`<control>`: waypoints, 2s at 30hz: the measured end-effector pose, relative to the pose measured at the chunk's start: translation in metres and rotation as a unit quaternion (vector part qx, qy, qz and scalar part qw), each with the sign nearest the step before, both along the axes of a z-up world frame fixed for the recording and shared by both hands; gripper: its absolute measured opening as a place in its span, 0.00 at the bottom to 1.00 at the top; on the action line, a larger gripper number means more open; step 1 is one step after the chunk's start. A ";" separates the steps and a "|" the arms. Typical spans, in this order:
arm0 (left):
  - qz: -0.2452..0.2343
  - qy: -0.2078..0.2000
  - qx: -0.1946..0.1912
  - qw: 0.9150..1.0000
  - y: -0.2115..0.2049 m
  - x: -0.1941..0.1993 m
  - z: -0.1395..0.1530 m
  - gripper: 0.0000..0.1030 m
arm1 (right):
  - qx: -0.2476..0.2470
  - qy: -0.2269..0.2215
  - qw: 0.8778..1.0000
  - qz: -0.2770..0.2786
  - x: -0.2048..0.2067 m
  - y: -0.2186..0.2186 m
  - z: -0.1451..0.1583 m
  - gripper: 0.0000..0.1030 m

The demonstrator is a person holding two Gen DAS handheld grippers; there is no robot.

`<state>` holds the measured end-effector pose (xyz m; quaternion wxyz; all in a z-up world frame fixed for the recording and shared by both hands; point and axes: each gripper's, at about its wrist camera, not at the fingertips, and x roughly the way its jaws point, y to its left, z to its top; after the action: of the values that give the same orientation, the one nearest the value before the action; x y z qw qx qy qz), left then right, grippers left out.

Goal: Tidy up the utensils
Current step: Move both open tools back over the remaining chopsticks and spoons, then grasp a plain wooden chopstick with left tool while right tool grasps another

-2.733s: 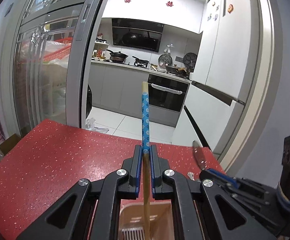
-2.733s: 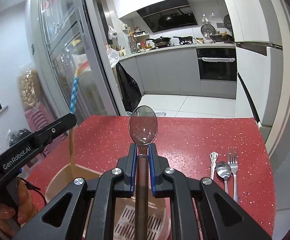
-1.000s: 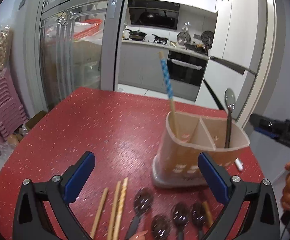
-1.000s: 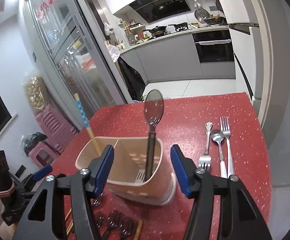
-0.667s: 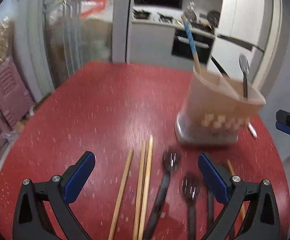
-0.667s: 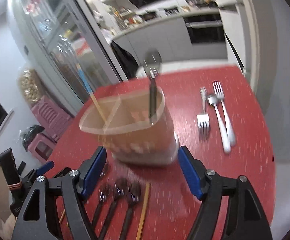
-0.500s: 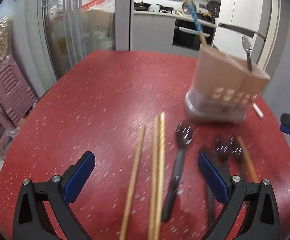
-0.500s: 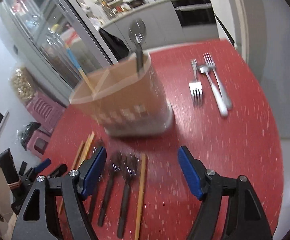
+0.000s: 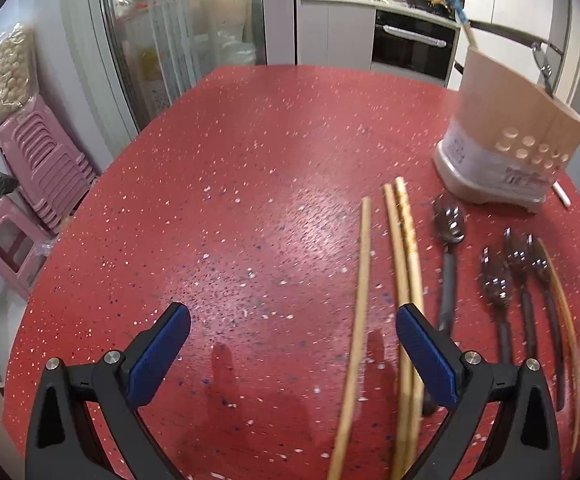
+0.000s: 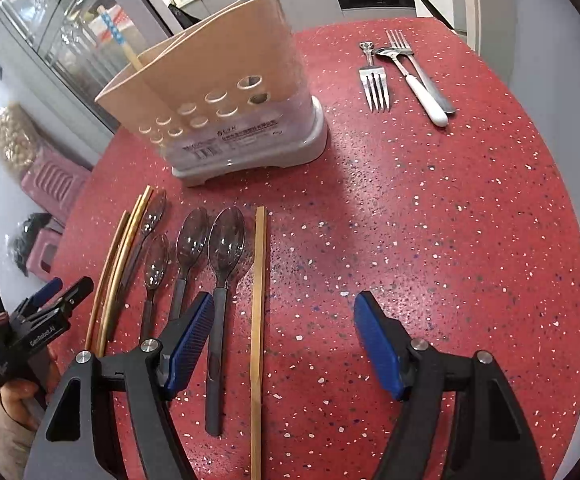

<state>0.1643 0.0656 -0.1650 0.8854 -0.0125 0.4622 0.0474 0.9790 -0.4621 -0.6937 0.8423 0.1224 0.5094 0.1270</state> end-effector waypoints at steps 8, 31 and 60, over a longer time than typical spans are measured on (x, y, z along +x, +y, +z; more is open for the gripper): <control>-0.016 0.016 0.000 1.000 0.019 -0.002 0.004 1.00 | -0.040 0.027 0.999 0.024 0.006 0.019 -0.007 0.55; -0.105 0.080 0.012 0.991 0.009 0.043 0.012 0.93 | -0.188 0.080 0.973 0.111 0.043 0.081 -0.012 0.41; -0.127 0.044 -0.023 0.991 -0.032 0.001 0.043 0.29 | -0.082 0.042 0.988 0.125 0.022 0.056 -0.005 0.06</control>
<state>0.1657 0.0333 -0.1222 0.8623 0.0278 0.4999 -0.0752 1.0013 -0.4065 -0.6983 0.8049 -0.0066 0.5642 0.1838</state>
